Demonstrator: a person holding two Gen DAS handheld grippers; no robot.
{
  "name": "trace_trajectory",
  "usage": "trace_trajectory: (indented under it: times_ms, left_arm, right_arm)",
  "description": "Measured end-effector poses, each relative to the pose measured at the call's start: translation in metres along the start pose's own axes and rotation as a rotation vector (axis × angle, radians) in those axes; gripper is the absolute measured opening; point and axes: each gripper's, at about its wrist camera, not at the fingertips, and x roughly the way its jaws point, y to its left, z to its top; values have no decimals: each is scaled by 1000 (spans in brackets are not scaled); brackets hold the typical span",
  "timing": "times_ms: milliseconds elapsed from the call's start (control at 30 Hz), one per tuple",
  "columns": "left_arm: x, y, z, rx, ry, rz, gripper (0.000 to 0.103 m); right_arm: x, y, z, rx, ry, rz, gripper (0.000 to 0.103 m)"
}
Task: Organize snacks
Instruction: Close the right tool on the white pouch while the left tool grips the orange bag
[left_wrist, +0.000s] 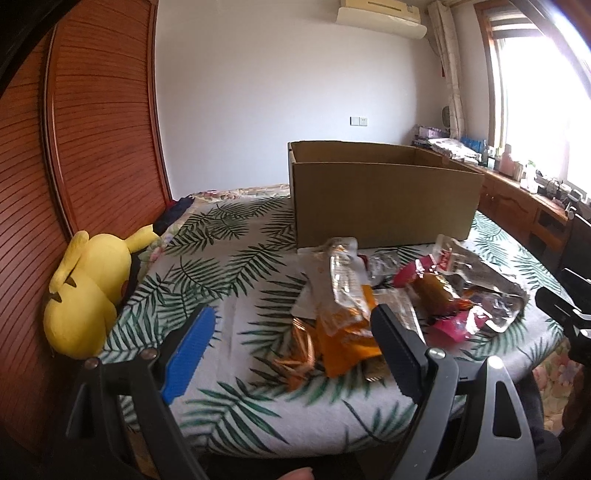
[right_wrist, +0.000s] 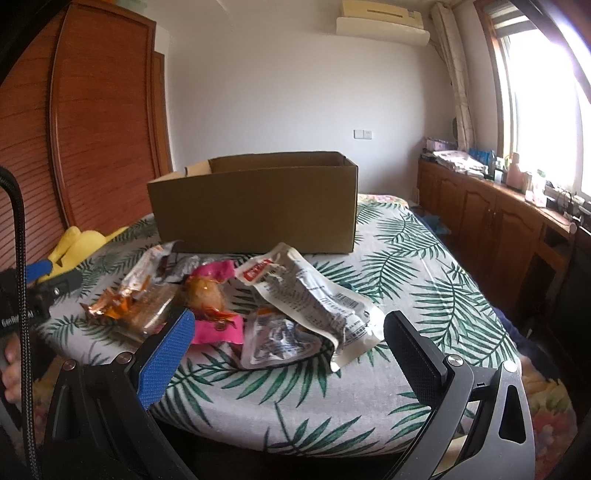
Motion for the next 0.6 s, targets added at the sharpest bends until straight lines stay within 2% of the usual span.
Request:
trace_trajectory:
  times_ms: [200,300,433,567,600]
  left_arm:
    - [20,3,11,19,53,-34,87]
    - [26,-2,18,50,55,-41,87]
    - [38,-5,29,55,79,-83,87]
    - [51,-8,38,64,103,-107,87]
    - [55,-10,41,76,102,-94,87]
  right_arm:
    - [12,-6,9,-32,15,9,103]
    - [19,-10,17,-61,25,16,103]
    - [33,-15,28,-102,59,25,102]
    - [50,-20,36,-137,98,72,98]
    - [56,-21,38,-141,119,86,93]
